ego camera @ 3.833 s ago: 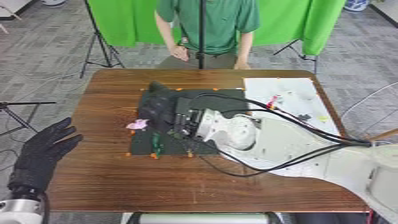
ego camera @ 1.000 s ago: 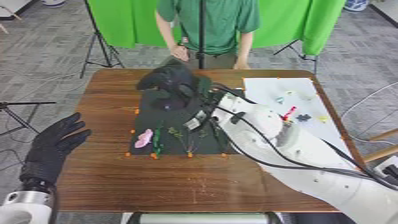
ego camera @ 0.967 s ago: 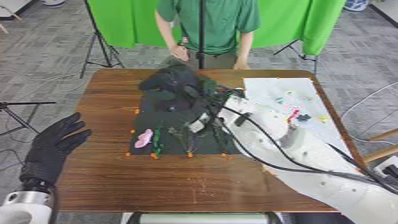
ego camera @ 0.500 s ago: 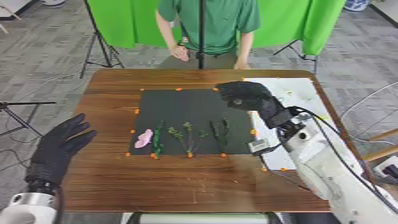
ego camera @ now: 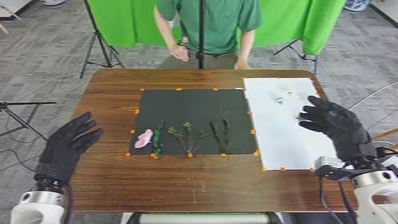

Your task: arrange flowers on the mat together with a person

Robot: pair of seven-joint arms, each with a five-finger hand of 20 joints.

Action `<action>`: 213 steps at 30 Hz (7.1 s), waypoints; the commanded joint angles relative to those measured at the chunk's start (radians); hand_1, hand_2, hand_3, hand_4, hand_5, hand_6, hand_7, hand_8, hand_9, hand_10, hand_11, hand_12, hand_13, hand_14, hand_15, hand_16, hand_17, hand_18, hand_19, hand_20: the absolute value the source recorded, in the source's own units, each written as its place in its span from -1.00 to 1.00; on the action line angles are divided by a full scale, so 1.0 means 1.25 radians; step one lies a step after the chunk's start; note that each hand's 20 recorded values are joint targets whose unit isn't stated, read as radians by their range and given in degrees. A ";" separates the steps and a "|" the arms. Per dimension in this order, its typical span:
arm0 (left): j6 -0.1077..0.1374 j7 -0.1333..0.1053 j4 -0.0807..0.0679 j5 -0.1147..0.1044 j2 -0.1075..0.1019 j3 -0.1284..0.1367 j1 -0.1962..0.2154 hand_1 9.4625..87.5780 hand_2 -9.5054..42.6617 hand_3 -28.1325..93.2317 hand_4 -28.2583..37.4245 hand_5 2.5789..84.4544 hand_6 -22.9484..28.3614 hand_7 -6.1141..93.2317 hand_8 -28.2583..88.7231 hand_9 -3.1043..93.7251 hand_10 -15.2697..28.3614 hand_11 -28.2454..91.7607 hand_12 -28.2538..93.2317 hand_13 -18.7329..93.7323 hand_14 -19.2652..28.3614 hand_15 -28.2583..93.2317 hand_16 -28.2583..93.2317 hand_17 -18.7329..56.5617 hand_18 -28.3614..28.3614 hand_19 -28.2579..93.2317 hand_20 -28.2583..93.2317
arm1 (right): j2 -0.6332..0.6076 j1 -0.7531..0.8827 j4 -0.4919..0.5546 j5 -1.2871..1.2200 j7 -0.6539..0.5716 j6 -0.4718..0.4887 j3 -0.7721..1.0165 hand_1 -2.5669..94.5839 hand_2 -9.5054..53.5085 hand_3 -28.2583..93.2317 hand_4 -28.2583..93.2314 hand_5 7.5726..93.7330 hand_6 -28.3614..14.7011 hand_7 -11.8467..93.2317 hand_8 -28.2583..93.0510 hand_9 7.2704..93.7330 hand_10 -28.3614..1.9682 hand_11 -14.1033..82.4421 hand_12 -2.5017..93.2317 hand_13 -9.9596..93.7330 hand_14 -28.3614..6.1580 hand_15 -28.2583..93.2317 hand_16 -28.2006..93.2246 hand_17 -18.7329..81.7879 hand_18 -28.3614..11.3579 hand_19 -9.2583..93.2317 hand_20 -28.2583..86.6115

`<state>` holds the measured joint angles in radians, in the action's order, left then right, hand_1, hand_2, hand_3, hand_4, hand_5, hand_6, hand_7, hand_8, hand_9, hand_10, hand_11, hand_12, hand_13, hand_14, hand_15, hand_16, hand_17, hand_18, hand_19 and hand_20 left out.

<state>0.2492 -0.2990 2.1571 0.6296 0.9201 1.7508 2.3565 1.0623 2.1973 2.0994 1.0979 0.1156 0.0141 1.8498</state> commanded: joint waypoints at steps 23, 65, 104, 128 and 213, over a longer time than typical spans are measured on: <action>0.015 -0.004 -0.019 0.023 0.036 -0.055 -0.052 -0.51 -0.49 0.61 -0.91 -0.07 0.06 -0.54 -0.66 -0.24 0.34 -0.07 -0.31 -0.10 0.55 0.03 -0.56 -0.57 0.81 0.30 -0.46 | 0.082 -0.032 -0.026 0.001 -0.037 0.019 -0.077 -0.58 -0.62 0.88 -0.92 -0.17 0.08 -0.48 -0.69 -0.17 -0.12 -0.40 -0.46 -0.10 -0.09 -0.11 -0.10 -0.37 -0.63 0.14 -0.05; 0.018 0.007 -0.012 0.026 0.043 -0.044 -0.026 -0.51 -0.48 0.61 -0.91 -0.07 0.06 -0.54 -0.66 -0.24 0.34 -0.07 -0.30 -0.10 0.55 0.03 -0.56 -0.57 0.81 0.30 -0.46 | 0.093 -0.050 -0.034 0.013 -0.025 0.024 -0.081 -0.57 -0.60 0.89 -0.93 -0.12 0.10 -0.44 -0.71 -0.12 -0.13 -0.36 -0.46 -0.07 -0.09 -0.06 -0.13 -0.36 -0.63 0.16 -0.05; 0.013 0.021 -0.014 0.049 0.030 -0.035 -0.033 -0.52 -0.48 0.61 -0.91 -0.07 0.06 -0.54 -0.66 -0.24 0.34 -0.06 -0.31 -0.09 0.55 0.03 -0.56 -0.58 0.82 0.30 -0.46 | 0.076 -0.059 -0.032 0.024 -0.027 0.020 -0.087 -0.56 -0.61 0.89 -0.93 -0.12 0.10 -0.44 -0.71 -0.12 -0.12 -0.36 -0.46 -0.07 -0.09 -0.06 -0.13 -0.36 -0.62 0.16 -0.06; 0.020 0.011 -0.012 0.049 0.022 -0.035 -0.034 -0.52 -0.48 0.61 -0.91 -0.07 0.06 -0.54 -0.66 -0.24 0.34 -0.07 -0.31 -0.09 0.56 0.04 -0.56 -0.58 0.82 0.30 -0.46 | -0.115 -0.112 -0.055 0.164 0.007 -0.152 -0.070 -0.54 -0.64 0.90 -0.93 -0.11 0.11 -0.43 -0.71 -0.10 -0.10 -0.35 -0.46 -0.05 -0.06 -0.06 -0.13 -0.35 -0.62 0.16 -0.05; 0.031 0.016 -0.006 0.048 0.001 -0.031 -0.016 -0.52 -0.48 0.61 -0.91 -0.07 0.06 -0.54 -0.66 -0.24 0.34 -0.07 -0.31 -0.09 0.56 0.03 -0.56 -0.58 0.82 0.30 -0.46 | -0.227 -0.924 -0.386 1.005 -0.167 -0.512 -1.047 0.03 -1.00 0.81 -1.00 0.37 0.58 0.28 -0.56 0.62 0.58 -0.08 0.24 0.49 0.42 0.40 0.11 -0.11 -0.27 0.41 0.15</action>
<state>0.2818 -0.2930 2.1505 0.6897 0.9121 1.7216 2.3262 0.5997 1.2086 1.6207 2.3810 -0.2193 -0.6639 0.6847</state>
